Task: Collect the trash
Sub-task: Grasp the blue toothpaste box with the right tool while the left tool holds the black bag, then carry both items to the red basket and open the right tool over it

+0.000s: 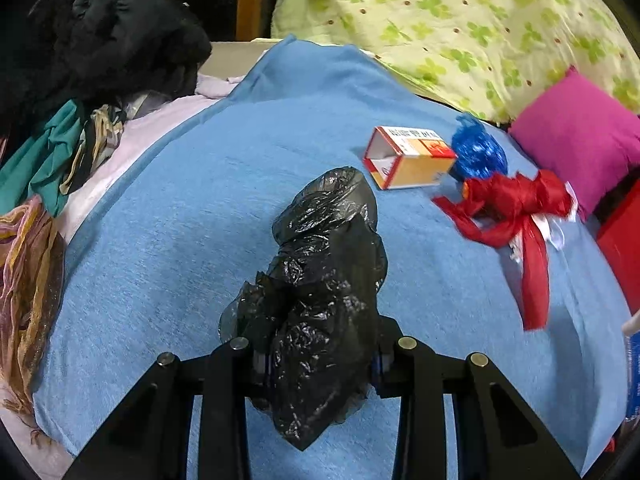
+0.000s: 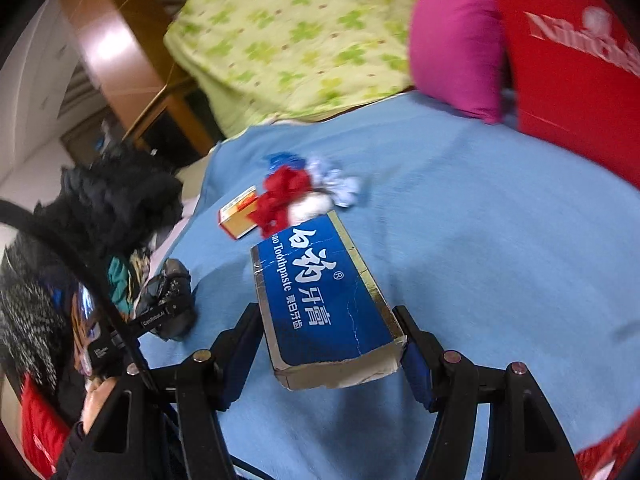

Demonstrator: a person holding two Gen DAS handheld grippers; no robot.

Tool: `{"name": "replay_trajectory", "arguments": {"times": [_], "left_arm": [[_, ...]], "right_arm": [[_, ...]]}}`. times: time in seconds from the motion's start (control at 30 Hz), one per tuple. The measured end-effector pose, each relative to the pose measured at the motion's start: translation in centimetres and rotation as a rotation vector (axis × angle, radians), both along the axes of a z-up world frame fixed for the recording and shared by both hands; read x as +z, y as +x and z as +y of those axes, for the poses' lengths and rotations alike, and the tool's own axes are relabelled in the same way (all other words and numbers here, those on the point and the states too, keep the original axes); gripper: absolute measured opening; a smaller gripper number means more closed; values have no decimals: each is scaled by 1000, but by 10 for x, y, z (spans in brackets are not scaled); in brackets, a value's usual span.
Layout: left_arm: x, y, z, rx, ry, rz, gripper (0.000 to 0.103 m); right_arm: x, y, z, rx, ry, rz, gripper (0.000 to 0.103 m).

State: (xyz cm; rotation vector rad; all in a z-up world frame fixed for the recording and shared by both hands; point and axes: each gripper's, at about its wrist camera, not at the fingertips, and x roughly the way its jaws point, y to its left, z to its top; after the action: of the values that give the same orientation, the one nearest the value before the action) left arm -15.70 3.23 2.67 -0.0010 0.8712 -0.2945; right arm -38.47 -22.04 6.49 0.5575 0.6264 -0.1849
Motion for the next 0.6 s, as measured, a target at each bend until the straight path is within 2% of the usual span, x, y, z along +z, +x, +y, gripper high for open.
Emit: {"name": "replay_trajectory", "arguments": {"times": [0.13, 0.3, 0.6], "left_arm": [[0, -12, -6, -21, 23, -17, 36], [-2, -25, -17, -53, 62, -41, 36], [-3, -24, -20, -57, 65, -40, 36]], "right_arm": [[-8, -30, -11, -38, 63, -18, 68], [-21, -45, -17, -59, 128, -26, 68], [-26, -40, -10, -19, 100, -30, 68]]}}
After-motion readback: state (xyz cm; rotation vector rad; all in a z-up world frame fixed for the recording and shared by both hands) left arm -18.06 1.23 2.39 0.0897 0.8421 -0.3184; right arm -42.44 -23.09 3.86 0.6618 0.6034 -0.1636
